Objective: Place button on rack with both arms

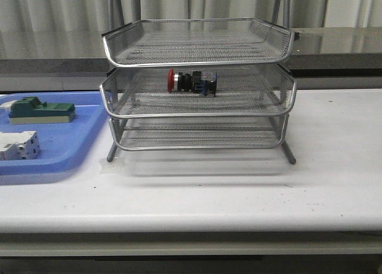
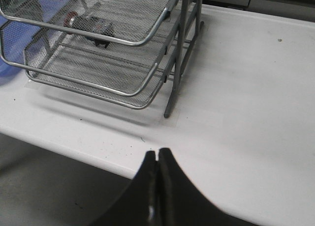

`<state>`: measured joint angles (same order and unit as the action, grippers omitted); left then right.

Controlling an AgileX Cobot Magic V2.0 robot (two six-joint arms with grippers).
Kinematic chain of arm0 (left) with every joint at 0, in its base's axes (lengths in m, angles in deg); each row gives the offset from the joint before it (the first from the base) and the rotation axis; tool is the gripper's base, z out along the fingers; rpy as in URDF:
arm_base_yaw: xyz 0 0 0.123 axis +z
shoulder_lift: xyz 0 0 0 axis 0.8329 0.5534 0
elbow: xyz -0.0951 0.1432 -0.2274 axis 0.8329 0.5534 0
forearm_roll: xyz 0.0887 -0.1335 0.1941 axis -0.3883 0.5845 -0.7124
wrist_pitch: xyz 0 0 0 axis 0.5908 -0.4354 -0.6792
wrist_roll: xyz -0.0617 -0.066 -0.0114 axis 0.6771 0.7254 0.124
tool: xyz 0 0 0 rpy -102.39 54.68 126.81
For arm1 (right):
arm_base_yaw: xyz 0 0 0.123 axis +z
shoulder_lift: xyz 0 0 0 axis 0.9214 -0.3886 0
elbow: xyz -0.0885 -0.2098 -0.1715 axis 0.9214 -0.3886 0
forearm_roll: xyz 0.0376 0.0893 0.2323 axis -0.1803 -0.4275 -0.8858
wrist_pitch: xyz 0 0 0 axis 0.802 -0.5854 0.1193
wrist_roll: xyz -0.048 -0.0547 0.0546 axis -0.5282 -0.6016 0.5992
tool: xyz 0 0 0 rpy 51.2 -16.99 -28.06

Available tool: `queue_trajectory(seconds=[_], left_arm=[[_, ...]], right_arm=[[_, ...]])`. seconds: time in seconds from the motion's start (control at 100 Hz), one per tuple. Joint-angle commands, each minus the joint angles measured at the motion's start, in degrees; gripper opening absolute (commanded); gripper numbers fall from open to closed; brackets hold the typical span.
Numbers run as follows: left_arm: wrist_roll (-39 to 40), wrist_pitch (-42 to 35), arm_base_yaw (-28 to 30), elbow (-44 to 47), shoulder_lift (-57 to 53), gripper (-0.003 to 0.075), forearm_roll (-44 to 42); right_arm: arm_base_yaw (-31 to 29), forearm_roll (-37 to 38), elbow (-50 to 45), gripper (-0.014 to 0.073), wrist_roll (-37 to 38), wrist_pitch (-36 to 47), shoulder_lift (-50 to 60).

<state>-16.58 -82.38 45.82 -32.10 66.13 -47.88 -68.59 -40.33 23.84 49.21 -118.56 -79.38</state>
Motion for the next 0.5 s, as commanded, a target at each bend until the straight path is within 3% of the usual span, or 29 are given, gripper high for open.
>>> queue_trajectory(seconds=[0.0,0.49], left_arm=[[0.3,-4.2,0.0,-1.5,0.6,-0.0020,0.7],[0.3,-4.2,0.0,-1.5,0.6,-0.0020,0.7]], right_arm=[[-0.4,-1.3,1.5,-0.0060,0.0,2.9,0.0],[-0.4,-1.7,0.0,-0.0060,0.0,4.6,0.1]])
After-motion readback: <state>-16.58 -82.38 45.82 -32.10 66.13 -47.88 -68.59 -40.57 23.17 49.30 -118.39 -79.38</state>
